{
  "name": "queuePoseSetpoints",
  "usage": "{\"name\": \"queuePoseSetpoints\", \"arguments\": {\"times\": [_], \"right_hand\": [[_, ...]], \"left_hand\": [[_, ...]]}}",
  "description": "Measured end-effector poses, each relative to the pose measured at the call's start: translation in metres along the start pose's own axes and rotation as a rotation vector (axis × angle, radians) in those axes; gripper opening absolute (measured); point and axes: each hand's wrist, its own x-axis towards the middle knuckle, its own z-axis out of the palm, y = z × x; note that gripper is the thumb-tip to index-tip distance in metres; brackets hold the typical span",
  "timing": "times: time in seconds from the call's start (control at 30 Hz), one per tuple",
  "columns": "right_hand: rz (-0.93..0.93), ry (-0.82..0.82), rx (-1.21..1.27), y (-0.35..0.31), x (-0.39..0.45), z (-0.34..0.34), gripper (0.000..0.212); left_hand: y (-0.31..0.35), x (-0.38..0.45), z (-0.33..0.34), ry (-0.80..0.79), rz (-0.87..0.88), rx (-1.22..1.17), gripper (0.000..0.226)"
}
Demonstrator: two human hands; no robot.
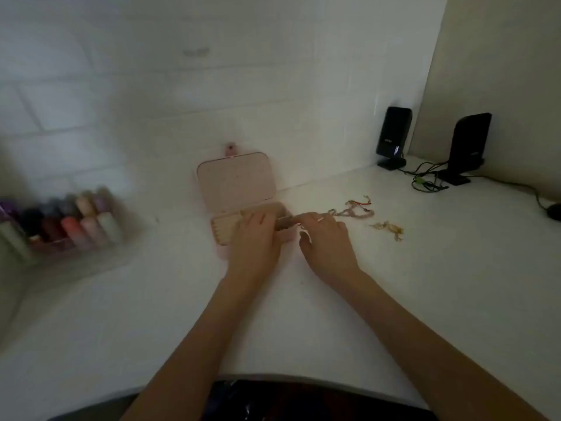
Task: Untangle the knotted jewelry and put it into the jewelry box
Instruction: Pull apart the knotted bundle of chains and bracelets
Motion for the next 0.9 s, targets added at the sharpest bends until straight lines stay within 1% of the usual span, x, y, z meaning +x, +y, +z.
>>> {"name": "queuePoseSetpoints", "arguments": {"times": [0.07,0.17,0.23,0.43,0.6,0.73,0.9], "right_hand": [[-0.016,-0.007,-0.007,-0.009,-0.001,0.005,0.038],[-0.020,-0.057,-0.028,-0.015,-0.005,0.015,0.048],[-0.014,-0.086,-0.026,-0.012,-0.006,0.018,0.050],[-0.043,-0.075,0.054,-0.009,-0.010,0.019,0.054],[-0.057,-0.055,0.087,-0.009,-0.010,0.018,0.052],[-0.052,-0.079,0.129,-0.008,-0.010,0.015,0.049],[-0.011,-0.047,0.158,-0.006,-0.008,0.016,0.037]], "left_hand": [[-0.011,-0.010,-0.007,0.026,-0.024,0.011,0.014],[-0.019,-0.025,-0.014,0.026,-0.045,-0.018,0.004],[-0.019,-0.027,-0.015,-0.013,-0.079,-0.046,0.013],[-0.019,-0.026,-0.013,-0.007,-0.129,-0.134,0.019],[-0.021,-0.026,-0.013,-0.014,-0.175,-0.123,0.007],[-0.018,-0.025,-0.015,-0.015,-0.233,-0.138,0.011],[-0.016,-0.025,-0.017,-0.009,-0.259,-0.162,0.011]]}}
